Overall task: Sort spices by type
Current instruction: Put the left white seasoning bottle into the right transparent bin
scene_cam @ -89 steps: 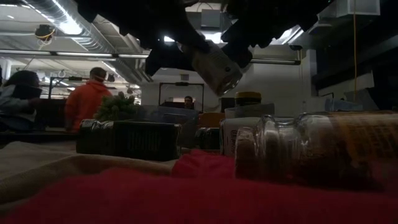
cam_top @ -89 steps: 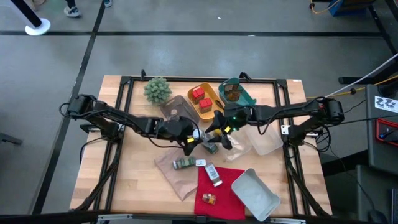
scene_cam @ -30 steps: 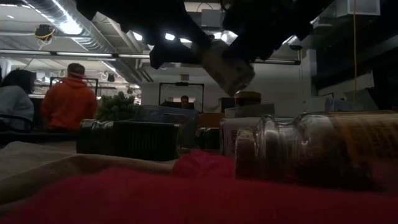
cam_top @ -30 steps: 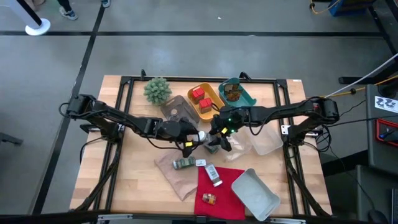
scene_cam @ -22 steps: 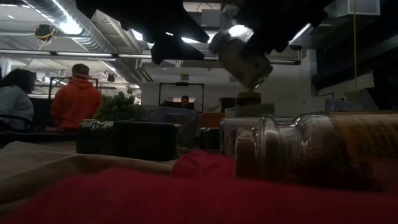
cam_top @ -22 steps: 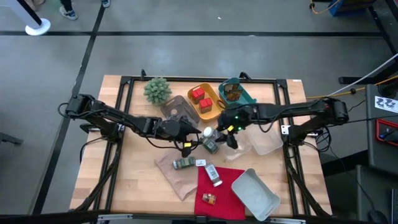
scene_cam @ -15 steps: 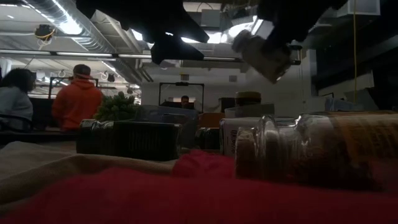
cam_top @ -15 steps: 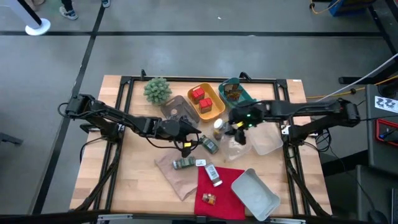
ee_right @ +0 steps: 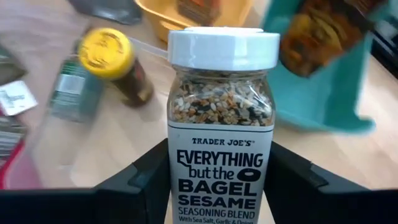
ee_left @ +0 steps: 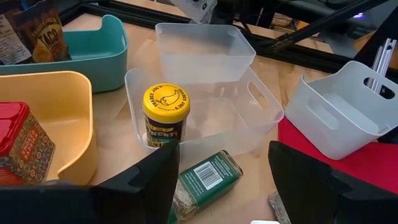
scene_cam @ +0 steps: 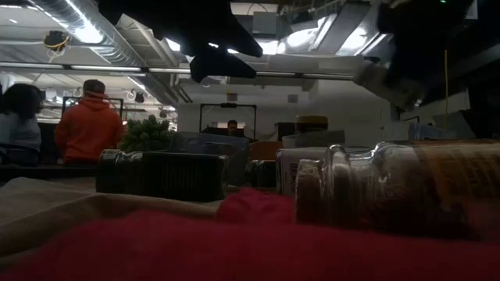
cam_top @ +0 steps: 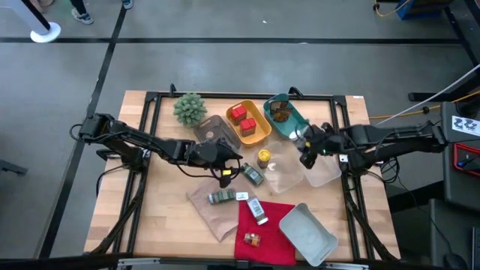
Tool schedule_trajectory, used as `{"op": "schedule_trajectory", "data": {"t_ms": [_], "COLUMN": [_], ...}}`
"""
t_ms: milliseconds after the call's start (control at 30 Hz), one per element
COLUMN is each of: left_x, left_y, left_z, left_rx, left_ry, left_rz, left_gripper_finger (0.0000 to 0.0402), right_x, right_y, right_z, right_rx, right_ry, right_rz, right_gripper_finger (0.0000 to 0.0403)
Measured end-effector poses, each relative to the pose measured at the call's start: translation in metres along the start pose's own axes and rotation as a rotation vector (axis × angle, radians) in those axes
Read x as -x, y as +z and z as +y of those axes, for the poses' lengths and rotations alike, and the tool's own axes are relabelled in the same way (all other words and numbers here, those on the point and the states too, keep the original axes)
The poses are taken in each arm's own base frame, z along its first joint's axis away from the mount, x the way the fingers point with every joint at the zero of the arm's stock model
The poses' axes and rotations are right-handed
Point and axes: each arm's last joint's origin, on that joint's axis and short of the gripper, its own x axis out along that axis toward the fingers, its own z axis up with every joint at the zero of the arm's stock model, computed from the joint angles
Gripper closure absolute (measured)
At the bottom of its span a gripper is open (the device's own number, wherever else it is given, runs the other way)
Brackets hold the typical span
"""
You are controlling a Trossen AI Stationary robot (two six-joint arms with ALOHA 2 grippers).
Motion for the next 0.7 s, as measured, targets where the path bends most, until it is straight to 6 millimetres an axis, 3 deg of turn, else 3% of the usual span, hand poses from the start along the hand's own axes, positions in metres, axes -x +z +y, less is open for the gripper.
{"op": "schedule_trajectory", "data": {"t_ms": [133, 333, 700], "left_x": [0.000, 0.000, 0.000], "left_y": [0.000, 0.000, 0.000], "left_z": [0.000, 0.000, 0.000], "left_rx": [-0.003, -0.003, 0.003], "left_ry": [0.000, 0.000, 0.000], "left_rz": [0.000, 0.000, 0.000], "left_gripper_finger": [0.0171, 0.0171, 0.0171], "right_x": [-0.003, -0.024, -0.056], "right_y": [-0.022, -0.064, -0.113], "right_z": [0.001, 0.000, -0.003], "right_rx": [-0.051, -0.128, -0.177], "right_ry": [-0.101, -0.242, -0.274], "right_rz": [-0.055, -0.150, -0.343], "right_gripper_finger": [0.0200, 0.0200, 0.0200]}}
